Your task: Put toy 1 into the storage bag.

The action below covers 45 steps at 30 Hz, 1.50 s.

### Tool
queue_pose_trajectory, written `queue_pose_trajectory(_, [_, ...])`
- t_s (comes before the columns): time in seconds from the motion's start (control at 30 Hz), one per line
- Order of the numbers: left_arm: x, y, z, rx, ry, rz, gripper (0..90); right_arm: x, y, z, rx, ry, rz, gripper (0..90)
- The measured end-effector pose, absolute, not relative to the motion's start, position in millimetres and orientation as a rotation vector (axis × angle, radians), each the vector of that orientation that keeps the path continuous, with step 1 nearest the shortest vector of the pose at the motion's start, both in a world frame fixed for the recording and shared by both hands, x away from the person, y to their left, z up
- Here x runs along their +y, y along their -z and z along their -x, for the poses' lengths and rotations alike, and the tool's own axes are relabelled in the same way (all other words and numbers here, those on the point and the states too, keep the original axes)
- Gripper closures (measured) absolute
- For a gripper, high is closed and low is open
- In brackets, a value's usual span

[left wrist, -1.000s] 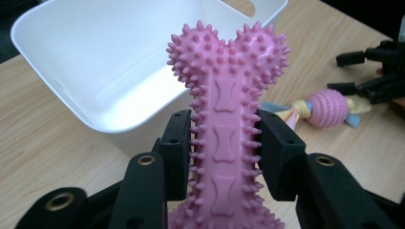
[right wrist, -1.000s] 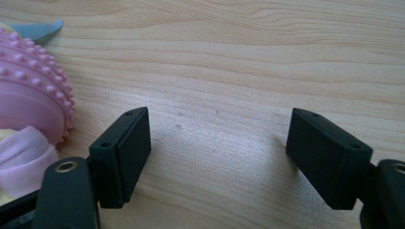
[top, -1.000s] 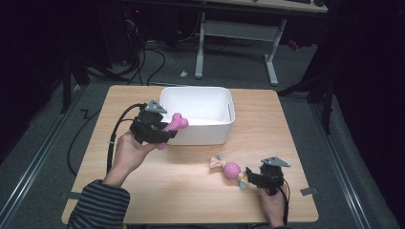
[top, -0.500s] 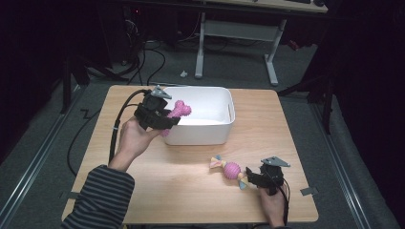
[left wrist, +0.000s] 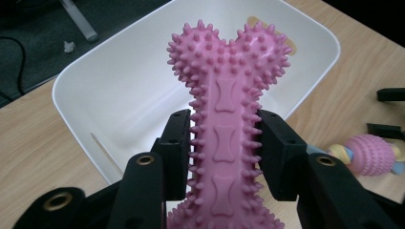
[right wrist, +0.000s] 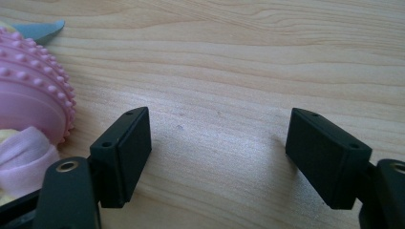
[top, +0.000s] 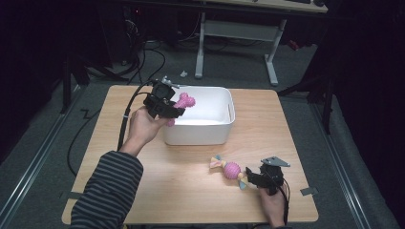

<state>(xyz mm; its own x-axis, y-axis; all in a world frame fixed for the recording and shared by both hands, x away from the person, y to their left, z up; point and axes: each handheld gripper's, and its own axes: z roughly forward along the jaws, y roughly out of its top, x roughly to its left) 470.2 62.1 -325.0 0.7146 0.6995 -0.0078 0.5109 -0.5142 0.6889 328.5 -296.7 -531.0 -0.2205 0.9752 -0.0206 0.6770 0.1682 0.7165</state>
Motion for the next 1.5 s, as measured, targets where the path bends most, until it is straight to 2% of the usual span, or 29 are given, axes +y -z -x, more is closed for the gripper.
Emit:
queue_pose_trajectory(0.77, [45.6,363.5,-511.6,0.972,-0.340,-2.246,58.1,-296.4,531.1,-328.2,1.976,-0.820,-1.541,25.3])
queue_pose_trajectory(1.13, [40.6,374.7,-513.5,0.958,-0.358,-2.292,57.7,-296.3,531.1,-328.1,1.976,-0.820,-1.543,25.3])
queue_pose_trajectory(1.5, [43.0,388.6,-517.7,0.988,-0.314,-2.296,57.3,-296.0,531.1,-328.0,1.973,-0.821,-1.547,25.3])
